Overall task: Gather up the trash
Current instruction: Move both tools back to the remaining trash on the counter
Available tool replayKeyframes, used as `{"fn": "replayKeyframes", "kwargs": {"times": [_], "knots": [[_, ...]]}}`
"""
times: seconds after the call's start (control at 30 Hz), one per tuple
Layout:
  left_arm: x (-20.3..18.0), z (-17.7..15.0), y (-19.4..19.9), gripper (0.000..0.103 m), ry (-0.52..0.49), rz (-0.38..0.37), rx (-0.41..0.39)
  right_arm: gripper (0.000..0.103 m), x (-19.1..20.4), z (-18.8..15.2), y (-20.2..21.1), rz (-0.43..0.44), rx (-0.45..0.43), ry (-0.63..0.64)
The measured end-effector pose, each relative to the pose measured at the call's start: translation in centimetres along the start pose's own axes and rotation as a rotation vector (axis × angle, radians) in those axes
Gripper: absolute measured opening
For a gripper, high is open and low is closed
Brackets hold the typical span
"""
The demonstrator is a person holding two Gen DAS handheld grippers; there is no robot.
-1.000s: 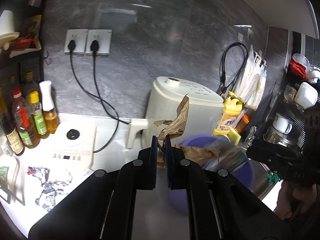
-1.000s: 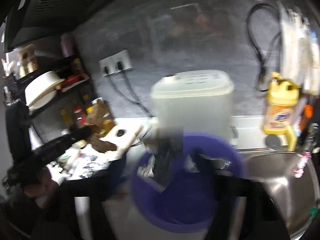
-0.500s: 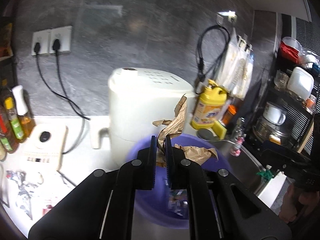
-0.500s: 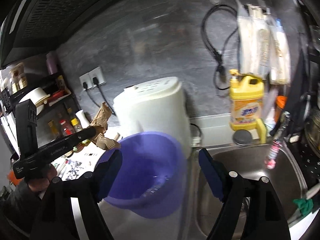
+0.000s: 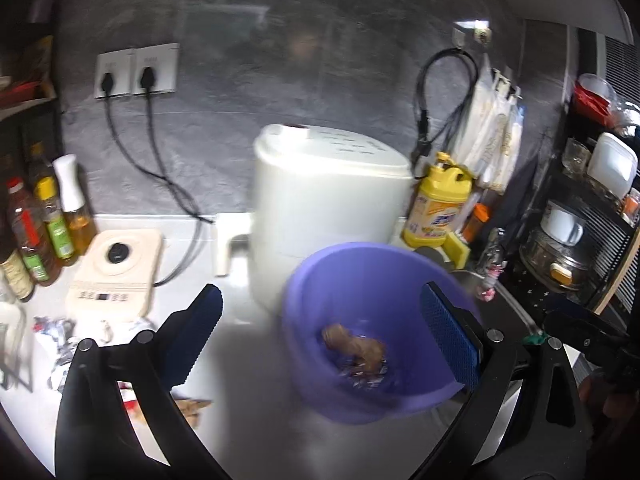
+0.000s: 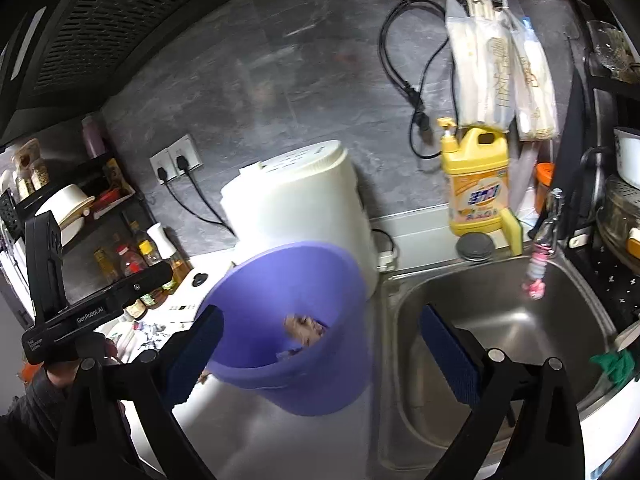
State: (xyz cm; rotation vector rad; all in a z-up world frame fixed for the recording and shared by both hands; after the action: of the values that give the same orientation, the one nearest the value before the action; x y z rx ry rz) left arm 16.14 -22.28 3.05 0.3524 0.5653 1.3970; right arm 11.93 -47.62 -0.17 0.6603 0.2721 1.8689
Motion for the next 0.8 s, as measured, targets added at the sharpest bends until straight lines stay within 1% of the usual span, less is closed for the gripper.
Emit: {"fn": "replayKeyframes", "kwargs": {"times": [0.13,0.23,0.43,0.6,0.8], "knots": [[2.5,-0.3,1.6,0.097,0.013,0.04,-0.004,0.096,2.8,-0.3,-0.7,0.032,-0.002,0.018],[4.9,-0.5,2.8,0.097,0.035,0.071,-0.003,0.096,5.1,-0.5,-1.3,0.061,0.002,0.038],[9.9,-1.5,4.7,0.097,0.074,0.123,0.004,0.096,9.9,-1.5,-2.6,0.089,0.02,0.08],[13.5,-2.6,5.7,0.097,0.086,0.151,0.02,0.096,13.7,-2.6,-3.7,0.091,0.025,0.111],[17.6,-3.7,6.4,0.097,0.106,0.175,0.037,0.096,17.7,-4.2,-5.4,0.101,0.054,0.15]]}}
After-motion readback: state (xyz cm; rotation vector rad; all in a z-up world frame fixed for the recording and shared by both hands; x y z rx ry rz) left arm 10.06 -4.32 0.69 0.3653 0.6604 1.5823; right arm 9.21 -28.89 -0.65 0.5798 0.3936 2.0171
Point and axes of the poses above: each gripper's, at about its wrist camera, not at the fingertips, and y roughly against the way its jaws point, x to its left, z to its top, the point moved 2 cm from there along -y, roughly the way its jaws point, and after that the axes turned 4 degrees about x, right-handed, at the moved point
